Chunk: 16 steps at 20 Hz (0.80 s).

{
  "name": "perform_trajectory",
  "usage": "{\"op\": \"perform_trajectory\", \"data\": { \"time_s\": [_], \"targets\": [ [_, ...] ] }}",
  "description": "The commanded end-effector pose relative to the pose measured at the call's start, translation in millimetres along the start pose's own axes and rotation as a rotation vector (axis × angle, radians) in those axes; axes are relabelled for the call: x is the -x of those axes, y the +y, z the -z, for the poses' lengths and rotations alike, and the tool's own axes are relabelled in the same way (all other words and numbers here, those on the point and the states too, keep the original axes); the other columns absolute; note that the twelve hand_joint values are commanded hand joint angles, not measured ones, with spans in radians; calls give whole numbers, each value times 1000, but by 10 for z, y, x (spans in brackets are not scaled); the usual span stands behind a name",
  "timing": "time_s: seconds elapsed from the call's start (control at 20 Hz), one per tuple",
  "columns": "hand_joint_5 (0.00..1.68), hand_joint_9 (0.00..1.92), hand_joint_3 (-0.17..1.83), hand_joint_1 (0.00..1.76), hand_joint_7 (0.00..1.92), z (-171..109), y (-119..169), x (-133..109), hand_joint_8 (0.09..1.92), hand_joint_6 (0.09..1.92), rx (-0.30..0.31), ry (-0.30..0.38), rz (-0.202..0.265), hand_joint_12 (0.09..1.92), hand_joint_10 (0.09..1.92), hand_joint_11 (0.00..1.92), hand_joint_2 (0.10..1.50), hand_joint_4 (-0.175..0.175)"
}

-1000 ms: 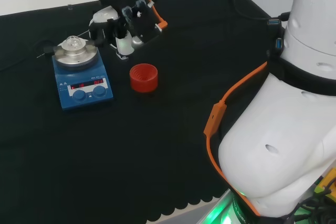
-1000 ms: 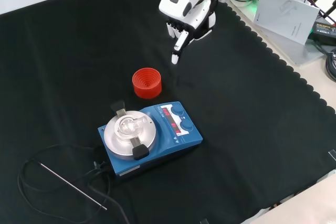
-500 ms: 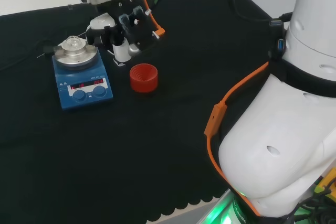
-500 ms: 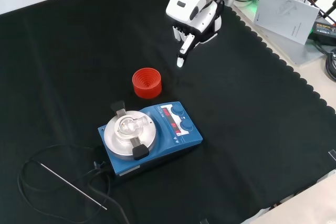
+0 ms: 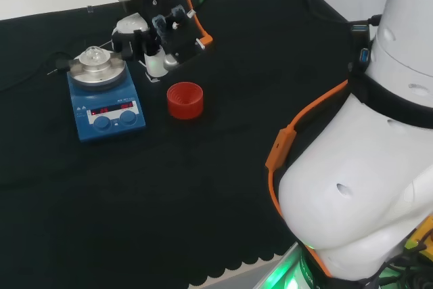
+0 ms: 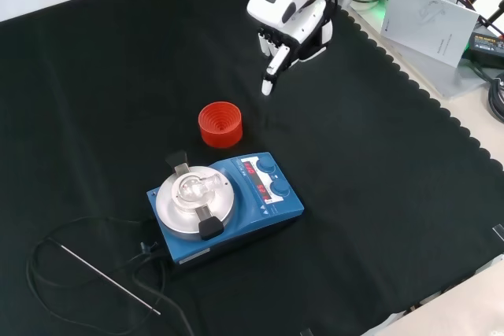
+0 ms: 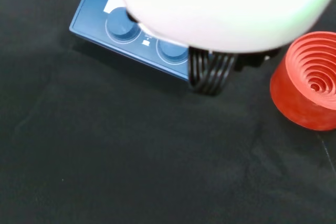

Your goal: Turn on the heater.

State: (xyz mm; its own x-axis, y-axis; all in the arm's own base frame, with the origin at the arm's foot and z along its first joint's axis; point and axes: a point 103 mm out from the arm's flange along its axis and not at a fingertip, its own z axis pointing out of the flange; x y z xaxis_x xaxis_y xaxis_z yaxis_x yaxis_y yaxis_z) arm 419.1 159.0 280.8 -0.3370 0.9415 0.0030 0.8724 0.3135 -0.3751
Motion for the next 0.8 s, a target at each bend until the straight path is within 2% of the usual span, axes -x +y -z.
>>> {"op": "perform_trajectory", "data": {
  "time_s": [0.05, 0.3, 0.55, 0.8],
  "targets": [
    [208, 1482, 1486, 1463, 1219, -90, 64, -283, 1374, 419, -9, 3, 1, 1066, 1057, 1320, 318, -59],
    [195, 1490, 1497, 1466, 1229, -138, 99, -340, 1367, 392, -9, 5, 14, 1075, 1057, 1323, 307, -50],
    [198, 1491, 1502, 1467, 1233, -200, 71, -367, 1363, 378, 5, 14, 50, 1081, 1057, 1322, 302, -46],
    [202, 1490, 1502, 1467, 1233, -260, 30, -265, 1363, 375, 21, 39, 44, 1083, 1057, 1322, 302, -45]
  ]
}}
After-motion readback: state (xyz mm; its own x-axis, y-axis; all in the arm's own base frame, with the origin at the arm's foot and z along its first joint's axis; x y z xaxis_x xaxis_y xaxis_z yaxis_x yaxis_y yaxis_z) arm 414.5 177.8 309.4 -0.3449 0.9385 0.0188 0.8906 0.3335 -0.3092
